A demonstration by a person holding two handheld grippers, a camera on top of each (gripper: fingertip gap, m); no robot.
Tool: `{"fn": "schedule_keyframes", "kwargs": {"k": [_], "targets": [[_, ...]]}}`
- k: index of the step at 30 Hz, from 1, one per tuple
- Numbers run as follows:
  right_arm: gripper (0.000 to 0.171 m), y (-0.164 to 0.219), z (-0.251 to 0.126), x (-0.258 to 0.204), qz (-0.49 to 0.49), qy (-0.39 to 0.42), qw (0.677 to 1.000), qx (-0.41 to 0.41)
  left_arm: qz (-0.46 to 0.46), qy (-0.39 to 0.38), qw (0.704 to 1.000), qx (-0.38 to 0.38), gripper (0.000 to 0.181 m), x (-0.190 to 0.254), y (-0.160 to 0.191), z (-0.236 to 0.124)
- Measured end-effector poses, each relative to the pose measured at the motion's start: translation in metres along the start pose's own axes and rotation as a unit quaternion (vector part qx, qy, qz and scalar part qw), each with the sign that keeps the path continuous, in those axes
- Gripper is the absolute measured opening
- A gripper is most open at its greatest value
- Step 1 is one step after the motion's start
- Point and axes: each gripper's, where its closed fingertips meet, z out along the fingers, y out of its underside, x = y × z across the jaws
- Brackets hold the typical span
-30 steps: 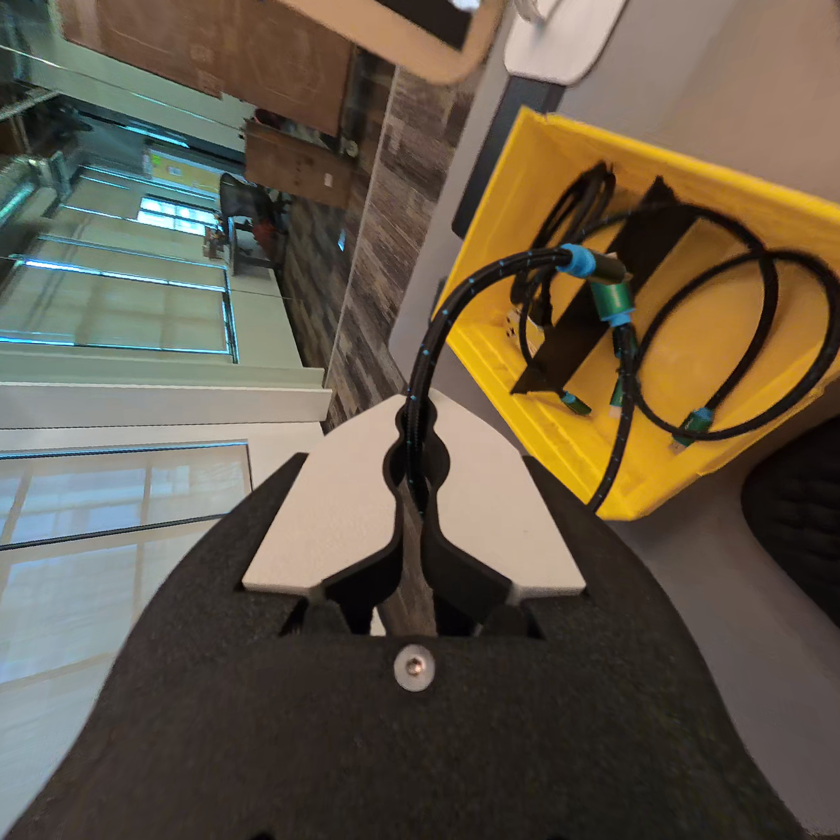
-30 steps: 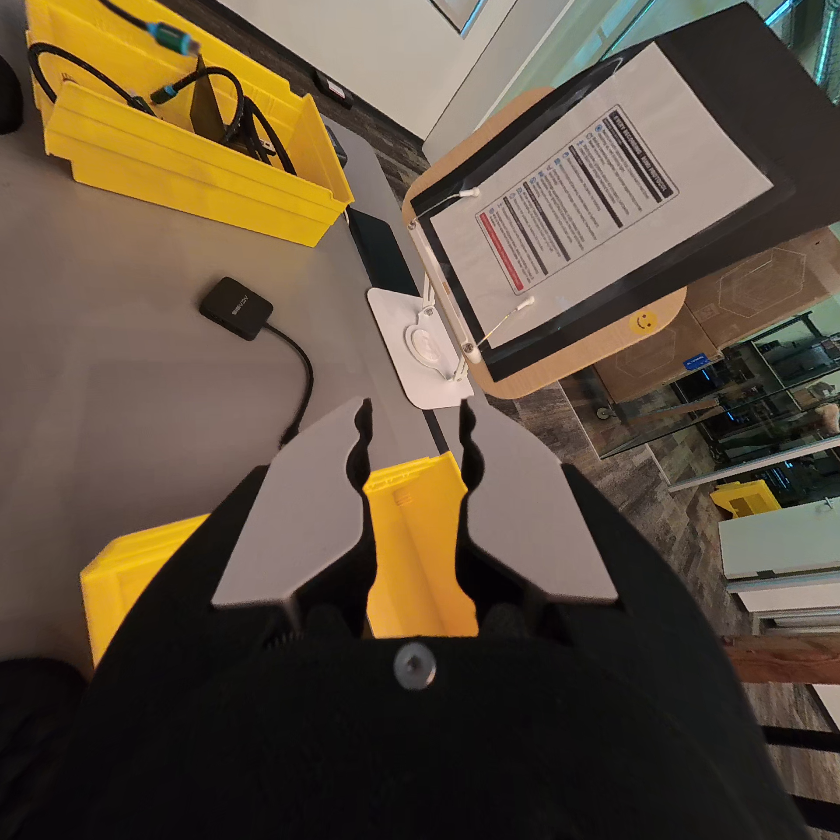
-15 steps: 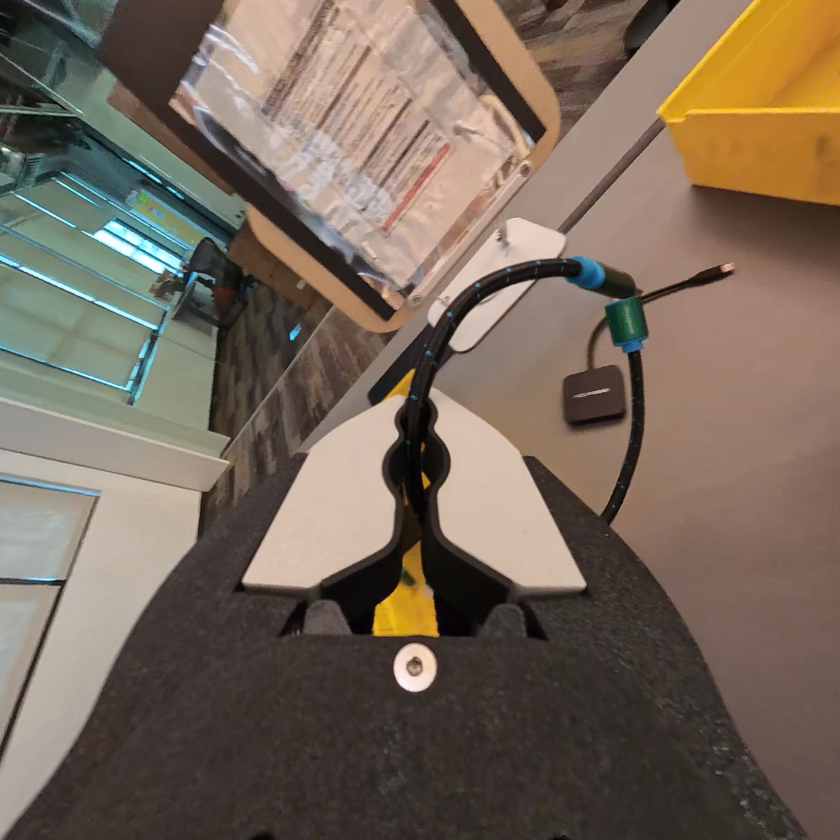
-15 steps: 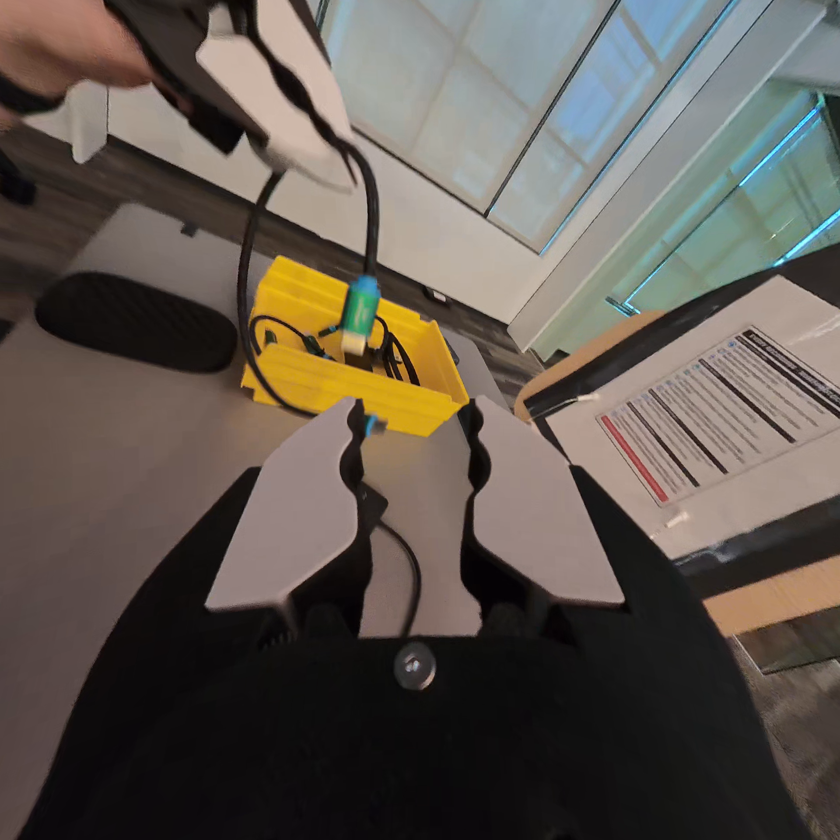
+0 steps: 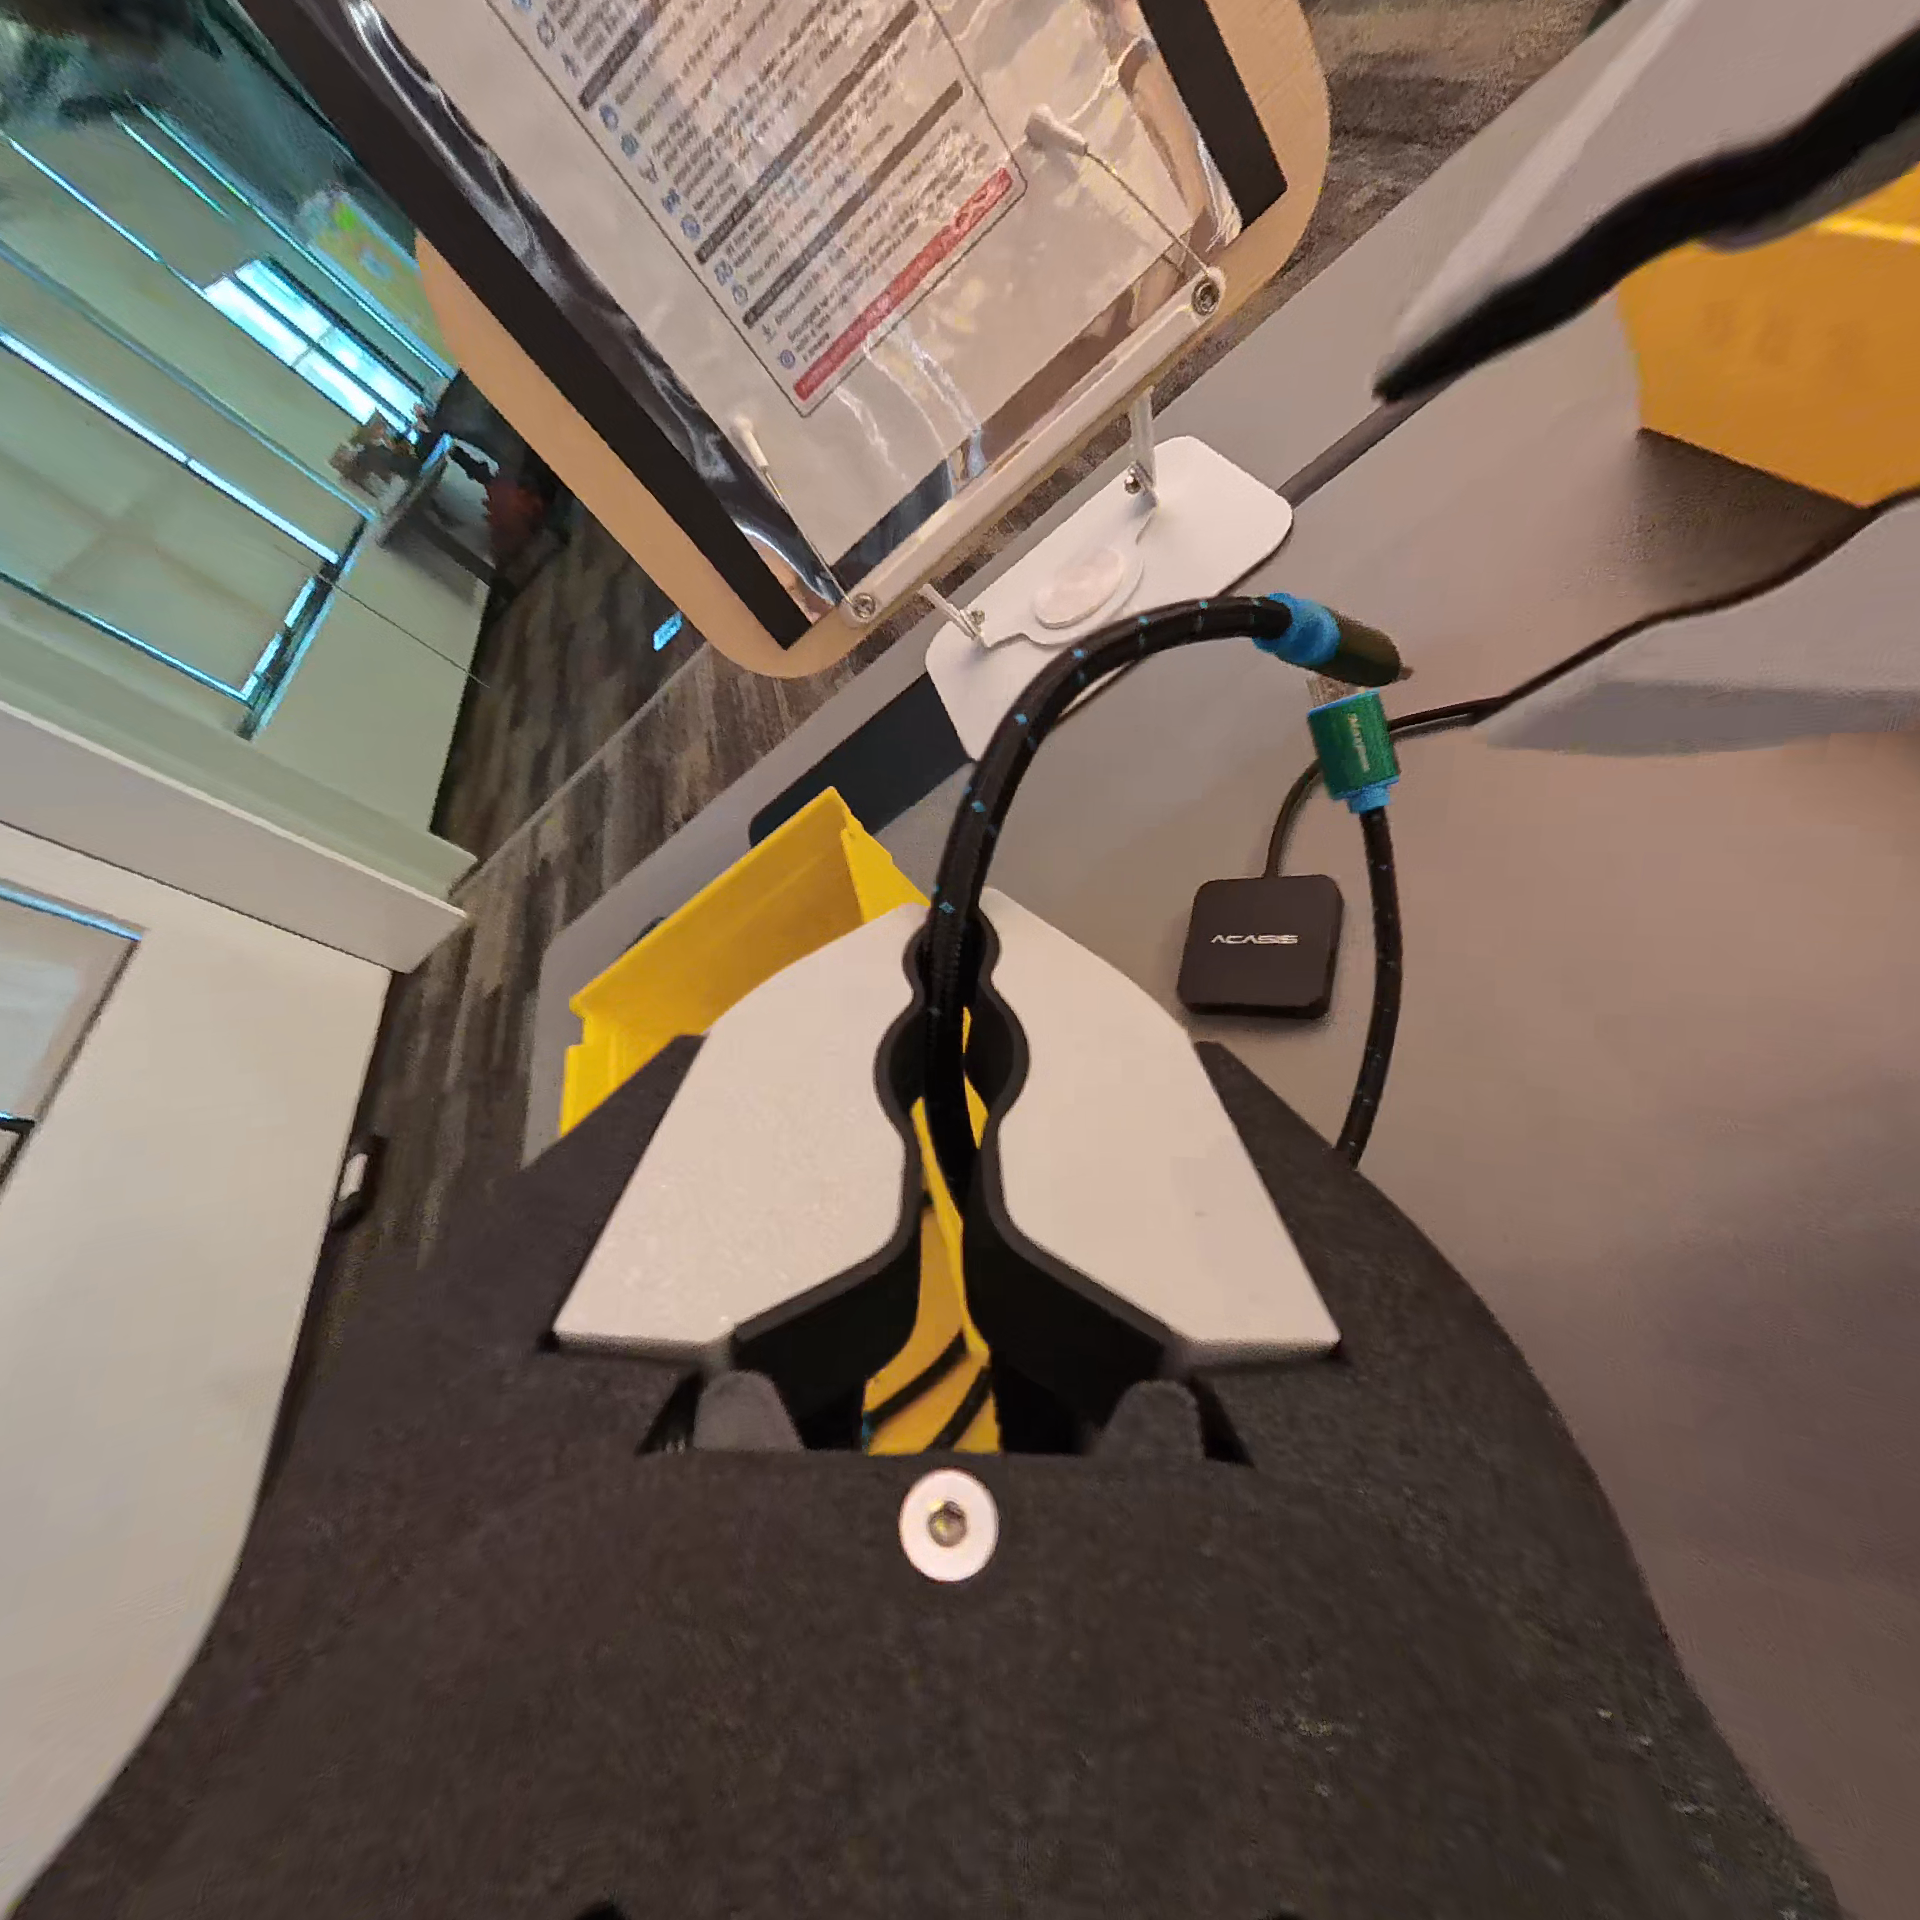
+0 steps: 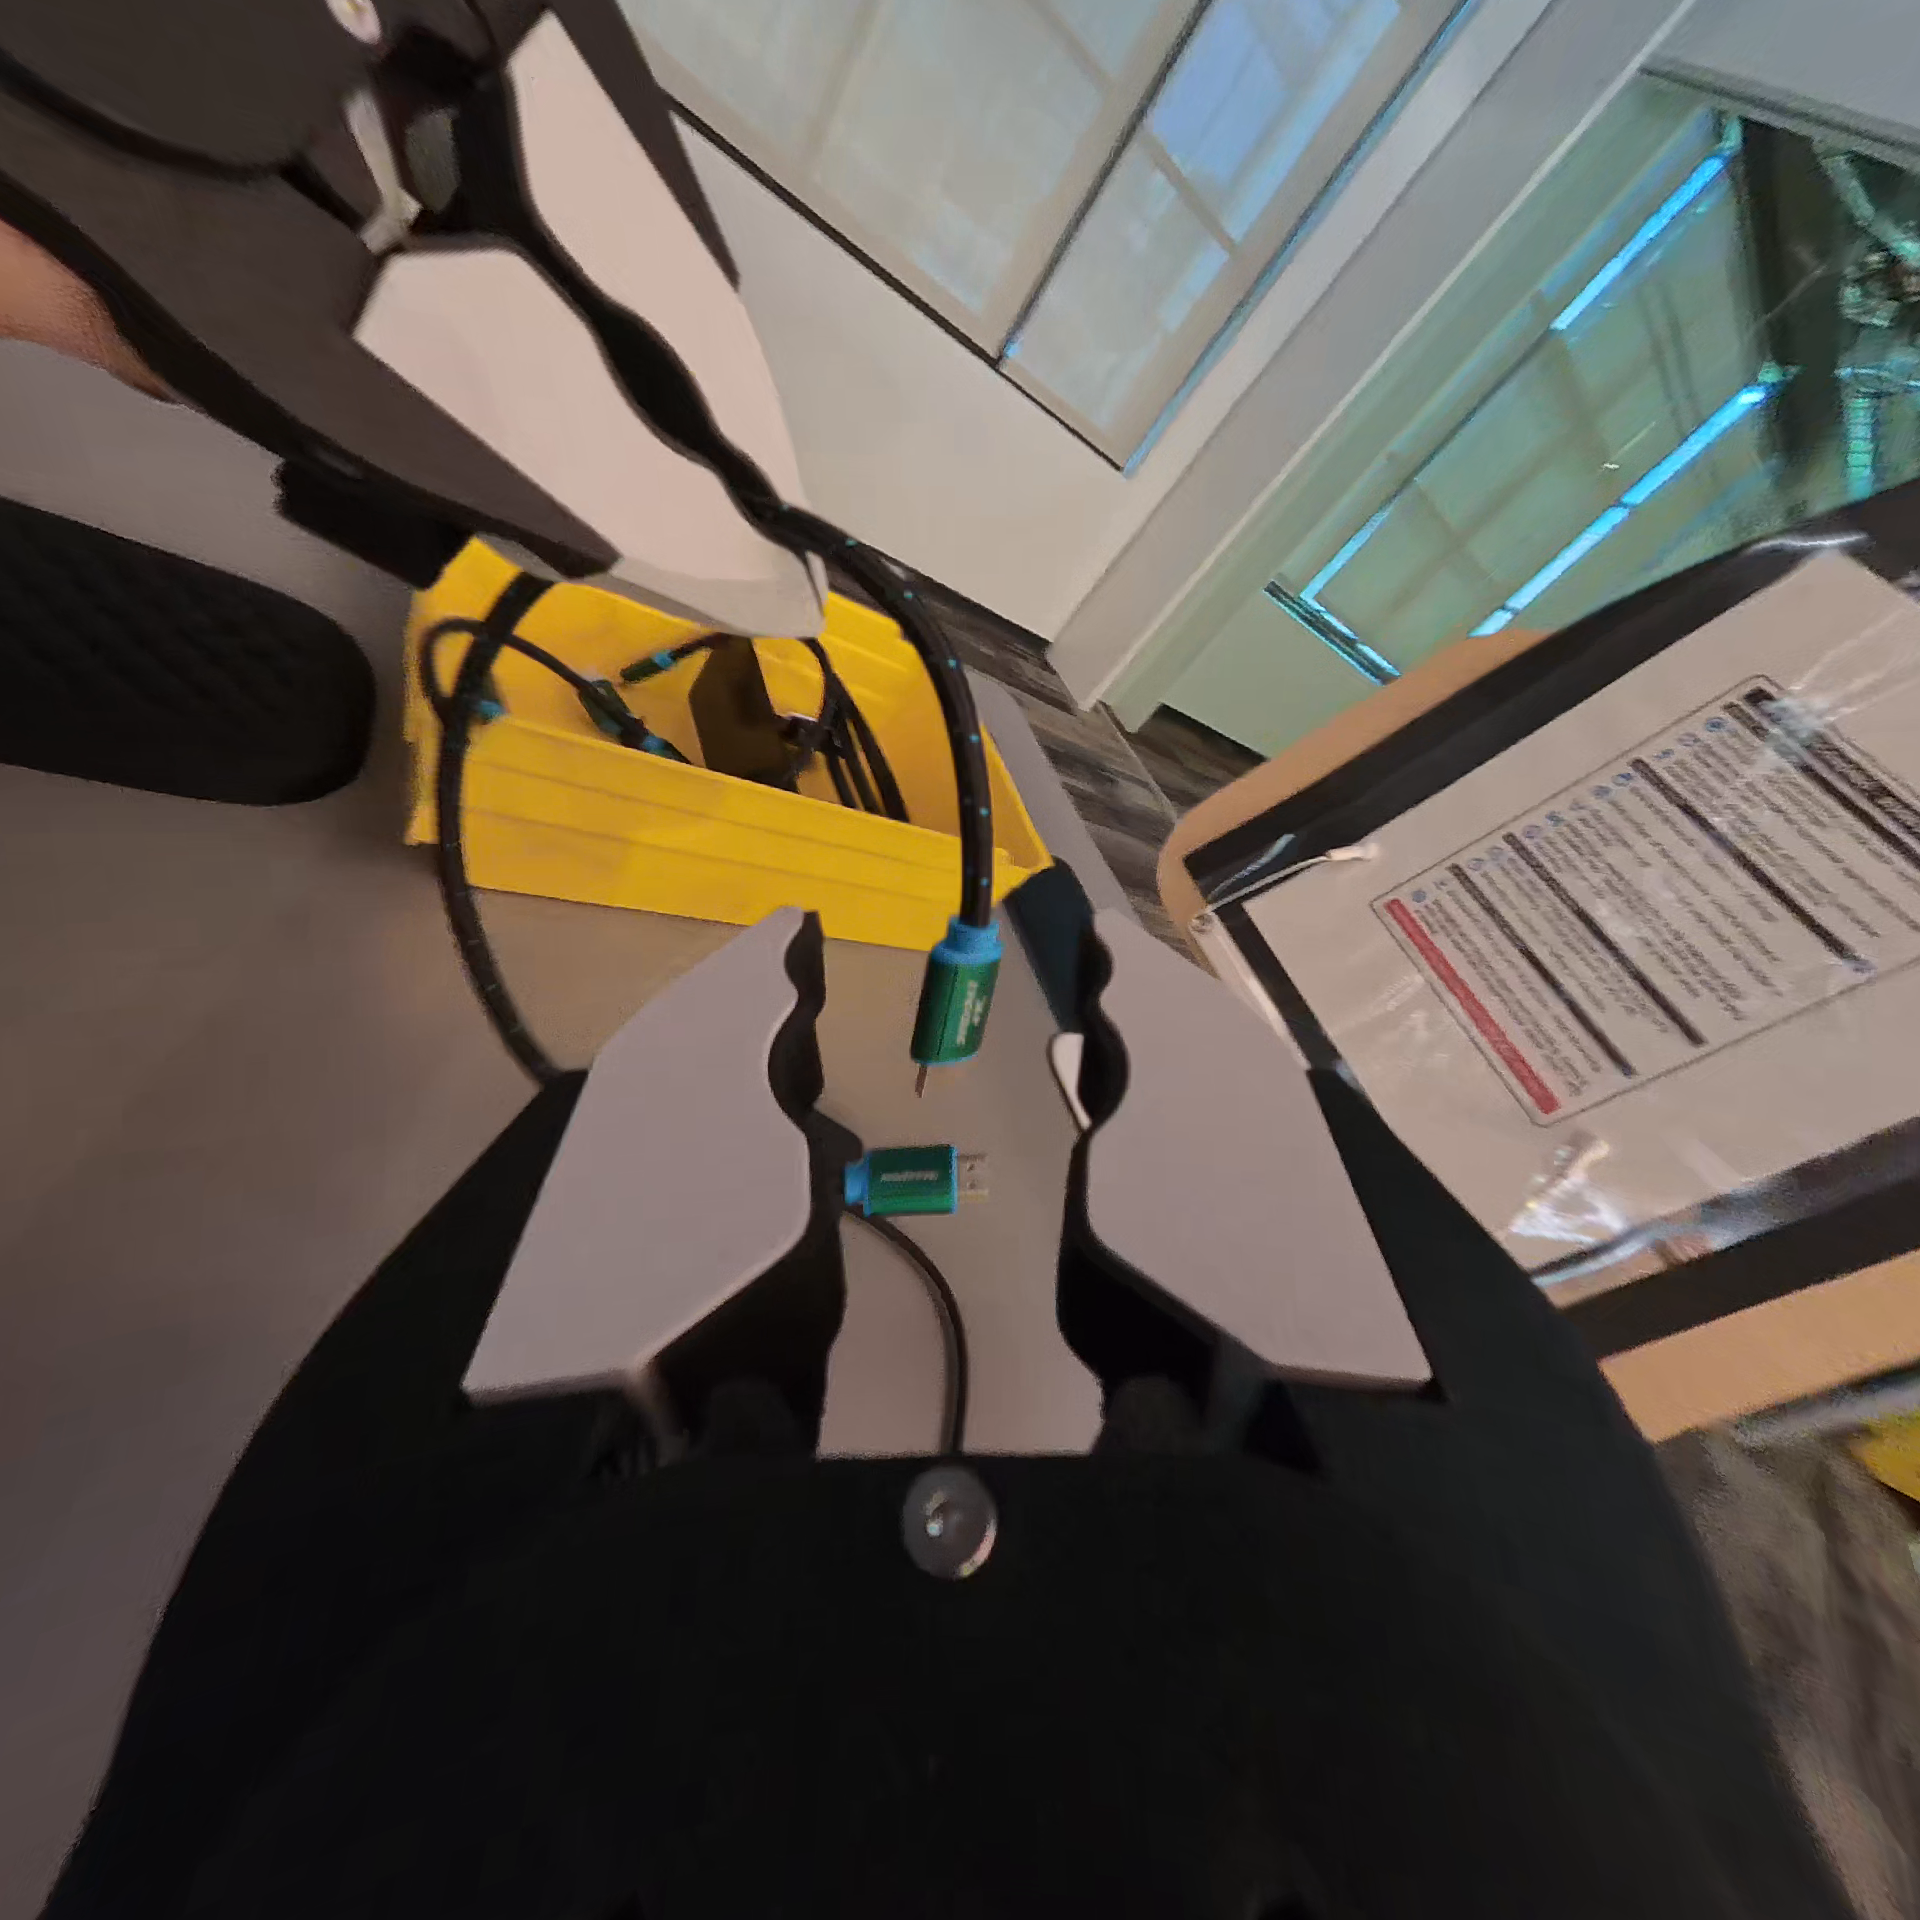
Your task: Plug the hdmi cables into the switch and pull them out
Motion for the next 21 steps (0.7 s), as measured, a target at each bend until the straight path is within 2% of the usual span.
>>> {"fn": "schedule_keyframes", "kwargs": {"k": [1, 6, 10, 12, 15, 20, 21], "targets": [[0.045, 0.003, 0.004, -0.001, -0.012, 0.019, 1.000, -0.009, -0.011, 0.006, 1.000, -0.001, 0.001, 0.004, 0.001, 0.002], [0.038, 0.037, 0.015, 0.018, -0.059, 0.118, 0.987, -0.090, -0.047, 0.048, 0.998, -0.001, 0.002, 0.030, 0.002, 0.007], [0.023, 0.042, 0.012, 0.025, -0.075, 0.137, 0.985, -0.076, -0.065, 0.093, 0.993, 0.018, 0.001, 0.053, -0.004, 0.007], [0.015, 0.041, 0.009, 0.032, -0.090, 0.155, 0.982, -0.066, -0.079, 0.147, 0.985, 0.042, 0.003, 0.073, -0.011, 0.000], [0.011, 0.032, 0.000, 0.042, -0.093, 0.169, 0.981, -0.025, -0.096, 0.225, 0.967, 0.066, 0.022, 0.100, -0.018, -0.012], [0.011, -0.001, -0.029, 0.055, -0.089, 0.161, 0.978, 0.097, -0.118, 0.278, 0.947, 0.113, 0.052, 0.107, -0.022, -0.032], [0.011, -0.009, -0.035, 0.054, -0.086, 0.145, 0.977, 0.128, -0.127, 0.287, 0.941, 0.123, 0.051, 0.105, -0.023, -0.038]]}}
